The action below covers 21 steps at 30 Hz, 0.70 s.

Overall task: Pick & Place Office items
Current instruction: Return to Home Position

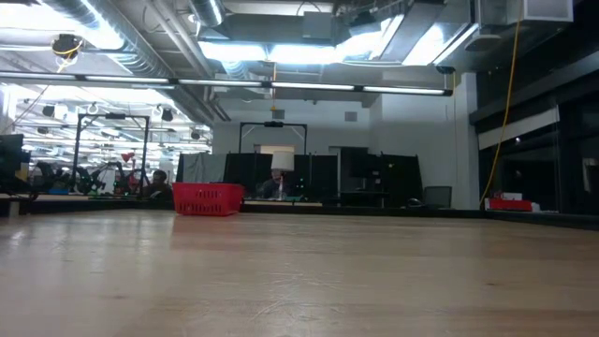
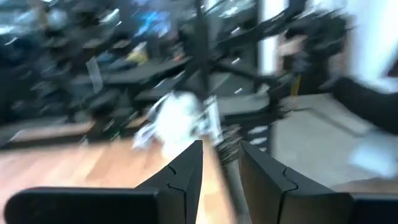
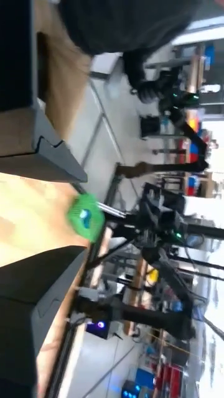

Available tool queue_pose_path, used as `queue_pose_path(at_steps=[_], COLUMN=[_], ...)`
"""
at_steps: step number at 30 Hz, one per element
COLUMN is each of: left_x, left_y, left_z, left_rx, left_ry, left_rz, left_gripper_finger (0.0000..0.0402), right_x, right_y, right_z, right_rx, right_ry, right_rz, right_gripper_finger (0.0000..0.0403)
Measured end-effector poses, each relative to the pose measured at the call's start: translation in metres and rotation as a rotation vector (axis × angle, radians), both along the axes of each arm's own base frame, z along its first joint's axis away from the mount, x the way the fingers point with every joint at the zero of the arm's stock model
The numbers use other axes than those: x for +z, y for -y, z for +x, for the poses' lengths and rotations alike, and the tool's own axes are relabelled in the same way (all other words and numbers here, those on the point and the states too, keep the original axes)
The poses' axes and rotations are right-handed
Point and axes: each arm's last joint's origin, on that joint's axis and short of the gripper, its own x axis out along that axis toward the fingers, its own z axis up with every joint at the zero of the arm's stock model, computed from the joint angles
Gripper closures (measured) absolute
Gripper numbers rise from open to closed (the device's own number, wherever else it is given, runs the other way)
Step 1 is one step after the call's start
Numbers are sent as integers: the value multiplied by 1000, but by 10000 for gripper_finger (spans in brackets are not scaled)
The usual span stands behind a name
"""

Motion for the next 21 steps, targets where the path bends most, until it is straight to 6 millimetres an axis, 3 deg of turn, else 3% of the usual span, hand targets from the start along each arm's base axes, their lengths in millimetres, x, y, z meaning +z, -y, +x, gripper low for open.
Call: queue_pose_path(at_steps=[3, 8, 12, 16, 21], left_x=[-15, -27, -28, -28, -31], left_y=[-23, -77, -110, -135, -162], left_z=[11, 33, 44, 36, 4], left_rx=[4, -199, -280, -292, -271], left_ry=[-54, -111, -112, -96, -51], left_rz=[-51, -154, -142, -124, -113], left_gripper_finger=[302, 304, 301, 298, 299], right_x=[-19, -34, -35, -34, -35], right_y=[8, 18, 23, 23, 24], right_z=[-7, -19, -18, -19, -19], right_rx=[8, 85, -39, -31, -42], right_ry=[-31, 53, 21, 25, 6], right_rz=[-6, 26, 23, 20, 31], right_gripper_finger=[220, 220, 220, 220, 220])
